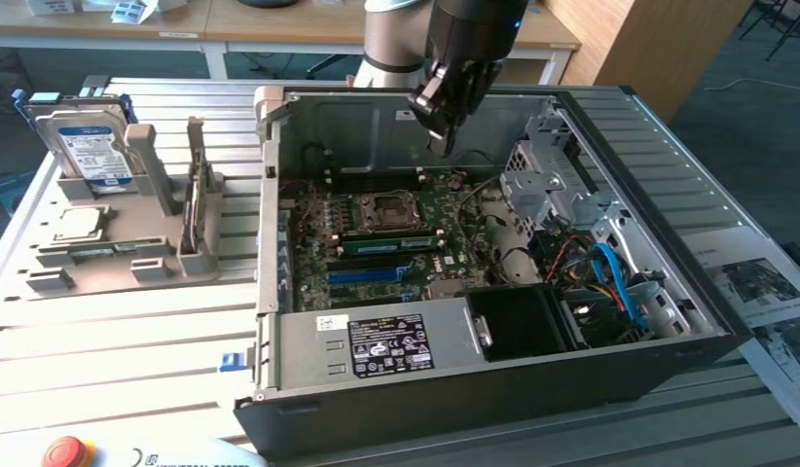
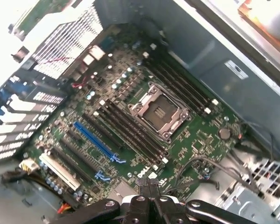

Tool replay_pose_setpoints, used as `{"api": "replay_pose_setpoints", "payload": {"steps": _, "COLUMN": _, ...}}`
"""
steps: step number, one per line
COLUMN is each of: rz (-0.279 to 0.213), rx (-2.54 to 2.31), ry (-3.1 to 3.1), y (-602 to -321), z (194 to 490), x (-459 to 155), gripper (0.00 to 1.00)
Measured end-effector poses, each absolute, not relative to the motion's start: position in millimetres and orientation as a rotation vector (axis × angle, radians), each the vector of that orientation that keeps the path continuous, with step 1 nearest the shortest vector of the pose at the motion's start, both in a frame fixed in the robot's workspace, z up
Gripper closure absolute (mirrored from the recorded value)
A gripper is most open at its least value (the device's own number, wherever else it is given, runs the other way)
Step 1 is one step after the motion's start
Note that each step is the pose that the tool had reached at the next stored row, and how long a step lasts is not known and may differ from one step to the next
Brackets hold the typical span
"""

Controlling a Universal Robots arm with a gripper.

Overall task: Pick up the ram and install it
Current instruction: 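Press down the ram until it locks into place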

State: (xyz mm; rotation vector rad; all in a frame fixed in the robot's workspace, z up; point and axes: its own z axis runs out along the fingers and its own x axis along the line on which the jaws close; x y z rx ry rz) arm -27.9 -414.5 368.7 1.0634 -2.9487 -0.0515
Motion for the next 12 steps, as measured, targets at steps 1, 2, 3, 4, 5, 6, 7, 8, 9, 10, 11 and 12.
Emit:
{"api": "replay_pose_setpoints", "payload": {"steps": 1, "rz": -0.052, "rx": 1.035, "ry": -2.959, "y": -414.5, "z": 368.7, "x": -27.9, "gripper": 0.89}}
{"api": "replay_pose_setpoints", "payload": {"steps": 2, "rz": -0.052, "rx": 1.008, "ry": -2.969, "y": -414.5, "z": 368.7, "x": -27.9, "gripper": 0.89}}
{"api": "replay_pose_setpoints", "payload": {"steps": 3, "rz": -0.052, "rx": 0.981, "ry": -2.978, "y": -414.5, "z": 368.7, "x": -27.9, "gripper": 0.89}}
{"api": "replay_pose_setpoints", "payload": {"steps": 4, "rz": -0.052, "rx": 0.955, "ry": -2.987, "y": -414.5, "z": 368.7, "x": -27.9, "gripper": 0.89}}
{"api": "replay_pose_setpoints", "payload": {"steps": 5, "rz": -0.052, "rx": 0.928, "ry": -2.996, "y": -414.5, "z": 368.6, "x": -27.9, "gripper": 0.89}}
{"api": "replay_pose_setpoints", "payload": {"steps": 6, "rz": -0.052, "rx": 0.902, "ry": -3.004, "y": -414.5, "z": 368.6, "x": -27.9, "gripper": 0.89}}
{"api": "replay_pose_setpoints", "payload": {"steps": 7, "rz": -0.052, "rx": 0.872, "ry": -3.013, "y": -414.5, "z": 368.6, "x": -27.9, "gripper": 0.89}}
{"api": "replay_pose_setpoints", "payload": {"steps": 8, "rz": -0.052, "rx": 0.845, "ry": -3.021, "y": -414.5, "z": 368.6, "x": -27.9, "gripper": 0.89}}
{"api": "replay_pose_setpoints", "payload": {"steps": 9, "rz": -0.052, "rx": 0.818, "ry": -3.029, "y": -414.5, "z": 368.6, "x": -27.9, "gripper": 0.89}}
{"api": "replay_pose_setpoints", "payload": {"steps": 10, "rz": -0.052, "rx": 0.791, "ry": -3.036, "y": -414.5, "z": 368.6, "x": -27.9, "gripper": 0.89}}
{"api": "replay_pose_setpoints", "payload": {"steps": 11, "rz": -0.052, "rx": 0.764, "ry": -3.044, "y": -414.5, "z": 368.5, "x": -27.9, "gripper": 0.89}}
{"api": "replay_pose_setpoints", "payload": {"steps": 12, "rz": -0.052, "rx": 0.736, "ry": -3.051, "y": -414.5, "z": 368.6, "x": -27.9, "gripper": 0.89}}
